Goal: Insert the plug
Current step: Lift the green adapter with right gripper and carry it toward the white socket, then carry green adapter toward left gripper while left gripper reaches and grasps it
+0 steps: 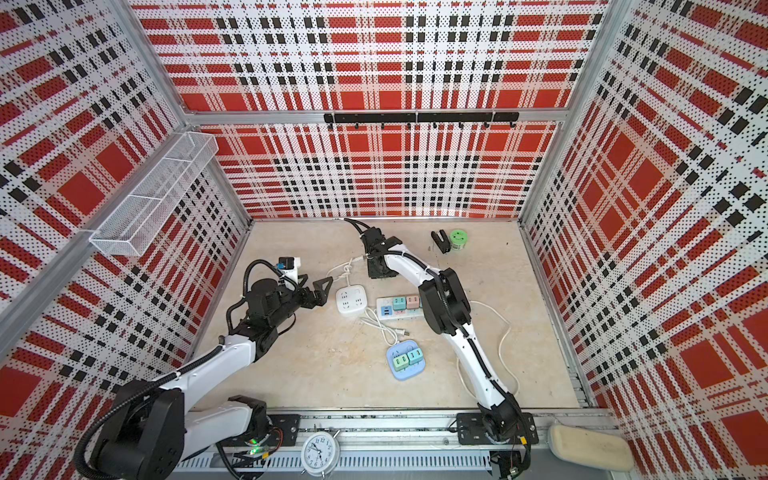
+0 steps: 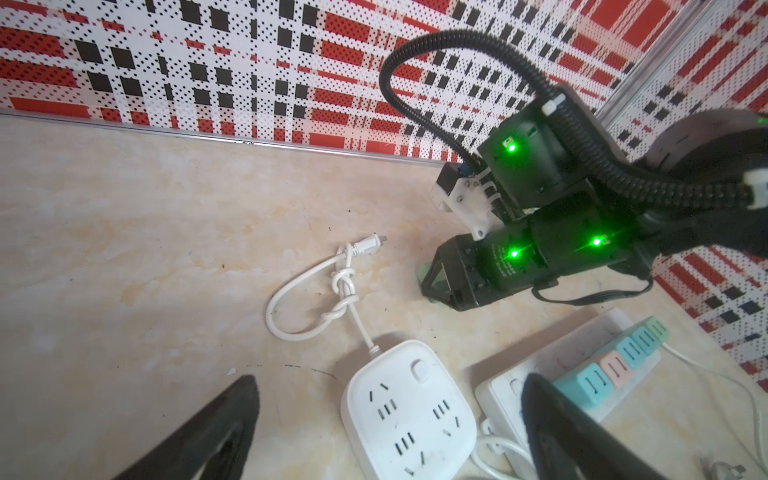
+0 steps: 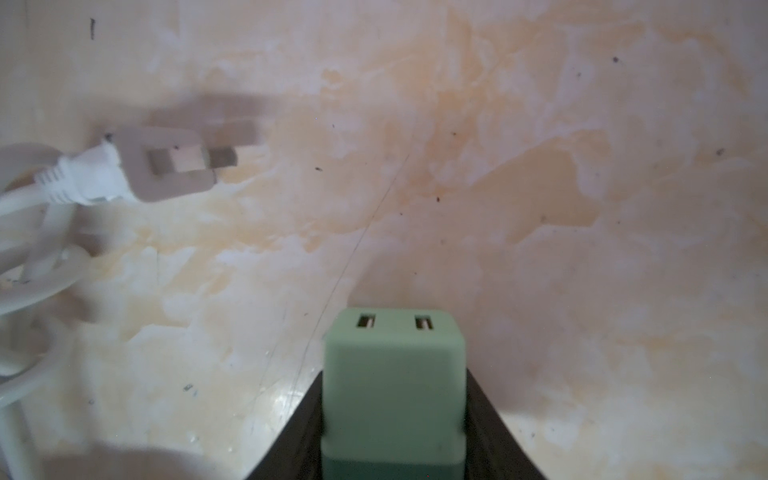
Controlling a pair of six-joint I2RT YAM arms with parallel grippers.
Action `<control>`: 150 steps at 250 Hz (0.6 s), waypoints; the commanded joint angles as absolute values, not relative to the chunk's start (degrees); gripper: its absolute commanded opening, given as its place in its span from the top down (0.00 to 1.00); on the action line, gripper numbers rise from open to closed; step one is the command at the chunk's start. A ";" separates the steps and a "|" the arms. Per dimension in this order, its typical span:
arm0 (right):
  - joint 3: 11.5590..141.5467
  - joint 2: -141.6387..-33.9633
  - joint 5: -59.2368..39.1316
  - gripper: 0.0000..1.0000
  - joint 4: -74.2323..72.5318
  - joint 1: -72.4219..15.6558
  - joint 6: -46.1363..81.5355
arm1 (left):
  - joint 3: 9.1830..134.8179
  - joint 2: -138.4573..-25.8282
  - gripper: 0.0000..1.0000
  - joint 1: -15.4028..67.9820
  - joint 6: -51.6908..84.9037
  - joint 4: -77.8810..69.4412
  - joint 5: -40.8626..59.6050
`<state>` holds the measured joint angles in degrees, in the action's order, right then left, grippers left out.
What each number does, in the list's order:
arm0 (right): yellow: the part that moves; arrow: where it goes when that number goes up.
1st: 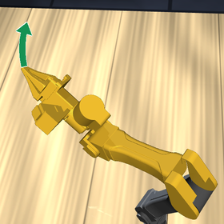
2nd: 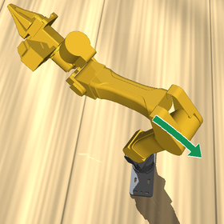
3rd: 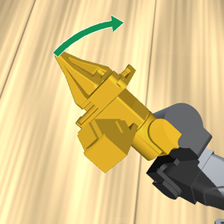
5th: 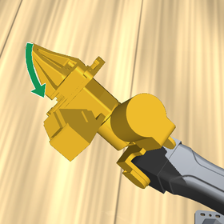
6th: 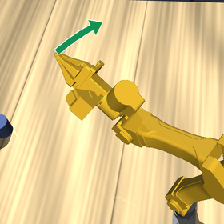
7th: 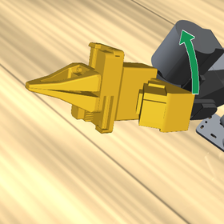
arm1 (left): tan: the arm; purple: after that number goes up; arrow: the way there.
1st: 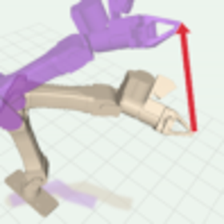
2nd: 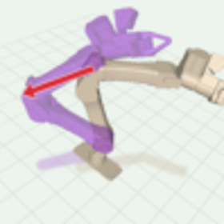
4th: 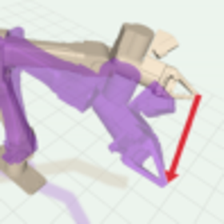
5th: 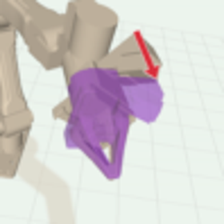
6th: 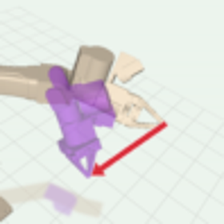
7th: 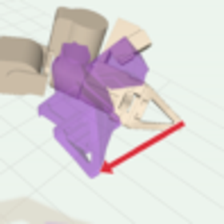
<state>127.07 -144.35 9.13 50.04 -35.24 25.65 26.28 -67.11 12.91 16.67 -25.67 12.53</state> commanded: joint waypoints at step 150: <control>80.08 -99.28 12.23 0.75 9.68 -37.20 10.45 | 32.44 -54.00 0.05 14.65 29.03 -14.64 24.41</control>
